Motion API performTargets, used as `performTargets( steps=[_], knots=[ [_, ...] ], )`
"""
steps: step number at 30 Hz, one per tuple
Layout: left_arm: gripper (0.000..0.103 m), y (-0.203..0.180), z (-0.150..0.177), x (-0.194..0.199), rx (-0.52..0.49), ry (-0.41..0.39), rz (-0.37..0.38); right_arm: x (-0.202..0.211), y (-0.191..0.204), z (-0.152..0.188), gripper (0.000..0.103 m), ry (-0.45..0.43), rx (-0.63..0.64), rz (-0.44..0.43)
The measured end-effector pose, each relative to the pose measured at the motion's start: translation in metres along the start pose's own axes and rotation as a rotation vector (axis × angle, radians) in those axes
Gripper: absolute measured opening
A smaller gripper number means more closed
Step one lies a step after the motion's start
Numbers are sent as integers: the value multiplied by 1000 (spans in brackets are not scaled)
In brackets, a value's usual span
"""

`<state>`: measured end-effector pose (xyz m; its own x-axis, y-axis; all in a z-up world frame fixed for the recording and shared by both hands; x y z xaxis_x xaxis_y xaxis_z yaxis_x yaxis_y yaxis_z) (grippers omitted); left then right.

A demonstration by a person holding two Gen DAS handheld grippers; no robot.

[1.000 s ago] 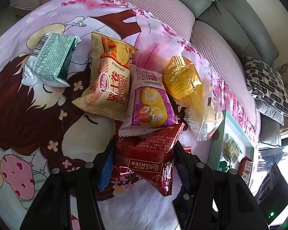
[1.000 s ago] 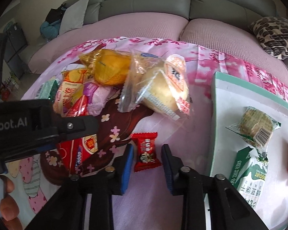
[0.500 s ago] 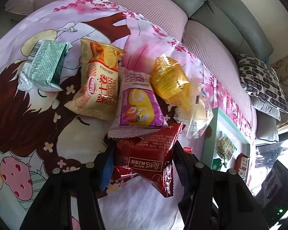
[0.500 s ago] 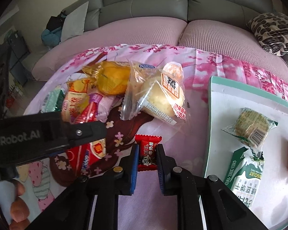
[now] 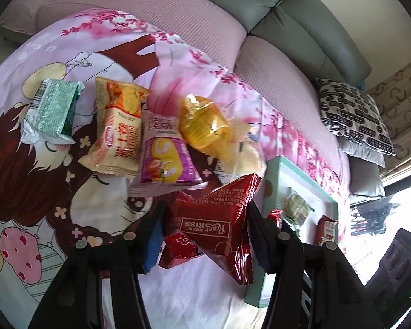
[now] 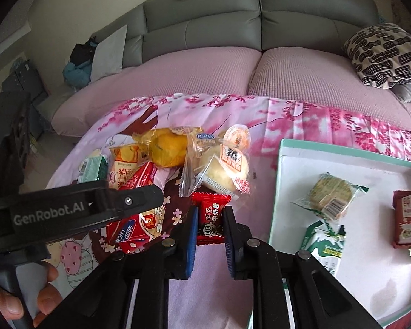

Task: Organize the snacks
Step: 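Carry the KISS bag with the left tool and red candy with the right tool to the tray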

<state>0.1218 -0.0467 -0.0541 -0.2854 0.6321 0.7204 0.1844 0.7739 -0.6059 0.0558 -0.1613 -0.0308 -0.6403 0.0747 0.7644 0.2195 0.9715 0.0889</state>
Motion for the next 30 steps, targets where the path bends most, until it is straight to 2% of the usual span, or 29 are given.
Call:
performTargets(
  steps=[12, 19, 26, 30],
  knots=[
    [57, -24, 2, 5, -54, -15, 28, 8, -12, 0, 19, -2, -30, 15],
    [57, -39, 1, 13, -95, -54, 32, 20, -27, -4, 19, -21, -71, 27],
    [57, -67, 4, 23, -177, -108, 49, 42, -66, -8, 19, -62, -165, 74],
    [57, -95, 14, 19, -260, -106, 72, 57, -101, -8, 19, -88, -235, 138]
  ],
)
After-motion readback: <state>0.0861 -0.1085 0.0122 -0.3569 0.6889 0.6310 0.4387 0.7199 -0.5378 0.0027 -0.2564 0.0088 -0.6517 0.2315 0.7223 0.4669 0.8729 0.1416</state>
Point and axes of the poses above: each gripper's, at about its wrist camera, not at the fingertips, and x roughly against the way its jaws point, y to its left, z to its underside, the point moved 4 cm from there along -x, roughly the way its jaws point, and after that the axes turned 7 degrees about z, right-handed, at the moved point
